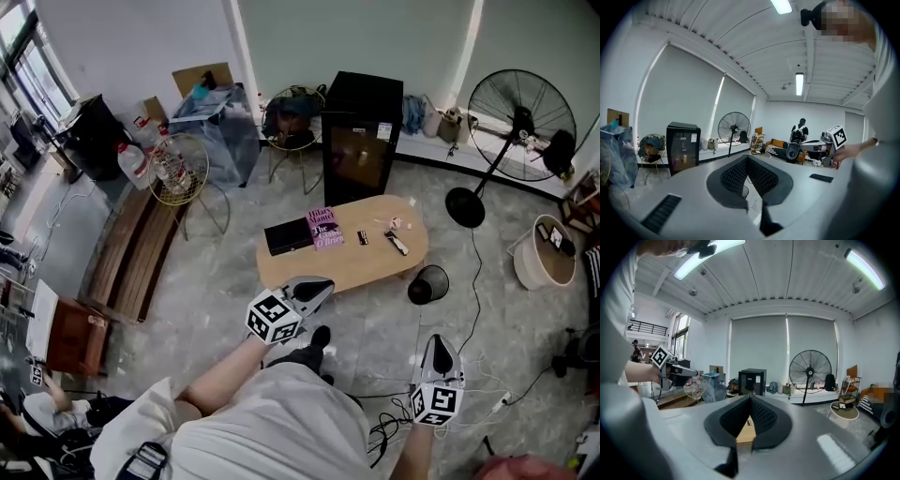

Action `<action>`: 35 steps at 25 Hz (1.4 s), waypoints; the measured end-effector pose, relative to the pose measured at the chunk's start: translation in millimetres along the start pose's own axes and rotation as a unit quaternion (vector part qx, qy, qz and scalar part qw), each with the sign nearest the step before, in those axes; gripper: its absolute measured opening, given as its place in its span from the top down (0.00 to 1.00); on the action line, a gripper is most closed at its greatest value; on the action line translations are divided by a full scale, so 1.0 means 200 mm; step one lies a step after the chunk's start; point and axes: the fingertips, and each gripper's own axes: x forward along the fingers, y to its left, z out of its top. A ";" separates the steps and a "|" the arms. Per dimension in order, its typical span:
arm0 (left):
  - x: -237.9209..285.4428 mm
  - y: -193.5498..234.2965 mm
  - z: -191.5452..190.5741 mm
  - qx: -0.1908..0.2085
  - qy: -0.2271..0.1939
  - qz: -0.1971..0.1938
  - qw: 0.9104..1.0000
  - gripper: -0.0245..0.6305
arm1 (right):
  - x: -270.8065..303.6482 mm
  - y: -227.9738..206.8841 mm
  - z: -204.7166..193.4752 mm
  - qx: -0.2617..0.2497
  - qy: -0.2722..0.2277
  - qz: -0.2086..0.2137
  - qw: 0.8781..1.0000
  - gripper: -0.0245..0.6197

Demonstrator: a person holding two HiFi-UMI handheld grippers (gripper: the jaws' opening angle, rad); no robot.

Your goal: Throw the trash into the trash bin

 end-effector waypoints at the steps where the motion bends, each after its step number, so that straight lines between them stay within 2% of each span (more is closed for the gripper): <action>1: 0.03 0.01 0.00 0.000 0.000 -0.002 1.000 0.95 | 0.02 -0.01 0.00 -0.001 0.003 -0.001 1.000 0.95; 12: 0.32 0.30 0.06 0.002 0.008 -0.031 0.999 0.95 | 0.38 -0.09 0.03 -0.004 0.026 -0.018 1.000 0.95; 27: 0.68 0.74 0.15 0.020 0.030 -0.098 0.995 0.95 | 0.88 -0.11 0.12 -0.007 0.044 -0.067 0.997 0.95; 35: 0.77 0.88 0.14 0.009 0.037 -0.102 0.994 0.95 | 1.03 -0.13 0.12 0.001 0.049 -0.073 0.996 0.95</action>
